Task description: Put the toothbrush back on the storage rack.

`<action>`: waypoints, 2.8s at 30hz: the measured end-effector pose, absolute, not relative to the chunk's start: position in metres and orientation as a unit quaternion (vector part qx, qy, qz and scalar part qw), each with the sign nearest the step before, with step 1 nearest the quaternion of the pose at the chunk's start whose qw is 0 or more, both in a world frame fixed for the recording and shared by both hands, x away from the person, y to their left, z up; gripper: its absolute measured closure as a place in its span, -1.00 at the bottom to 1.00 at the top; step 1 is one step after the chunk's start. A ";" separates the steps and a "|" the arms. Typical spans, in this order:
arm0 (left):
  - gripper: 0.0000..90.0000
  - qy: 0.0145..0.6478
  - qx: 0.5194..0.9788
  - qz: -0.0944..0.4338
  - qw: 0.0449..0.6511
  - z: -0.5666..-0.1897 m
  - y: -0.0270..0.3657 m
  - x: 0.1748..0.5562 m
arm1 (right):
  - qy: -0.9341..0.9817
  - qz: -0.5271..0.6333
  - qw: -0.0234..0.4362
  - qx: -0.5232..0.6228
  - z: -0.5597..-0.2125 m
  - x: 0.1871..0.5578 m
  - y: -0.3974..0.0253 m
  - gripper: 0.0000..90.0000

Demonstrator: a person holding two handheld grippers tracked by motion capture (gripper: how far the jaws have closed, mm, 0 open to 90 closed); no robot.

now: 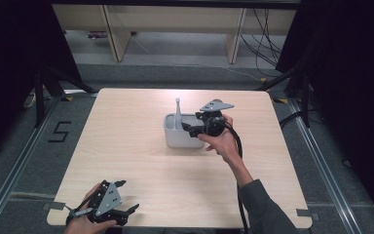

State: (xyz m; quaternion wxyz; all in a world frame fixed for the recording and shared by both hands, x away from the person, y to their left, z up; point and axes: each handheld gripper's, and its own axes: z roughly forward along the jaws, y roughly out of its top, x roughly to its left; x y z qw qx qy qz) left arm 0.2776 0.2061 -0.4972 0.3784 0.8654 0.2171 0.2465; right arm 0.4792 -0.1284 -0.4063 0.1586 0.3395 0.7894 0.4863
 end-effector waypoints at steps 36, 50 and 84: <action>-0.67 0.217 0.865 0.244 0.381 -0.497 0.206 0.278 | 0.803 0.461 0.162 0.341 -0.410 0.437 -0.173 -0.44; -0.67 0.216 0.866 0.247 0.377 -0.497 0.206 0.278 | 0.806 0.448 0.153 0.355 -0.422 0.425 -0.186 -0.47; -0.67 0.219 0.864 0.246 0.382 -0.497 0.206 0.278 | 0.818 0.433 0.135 0.355 -0.448 0.397 -0.199 -0.49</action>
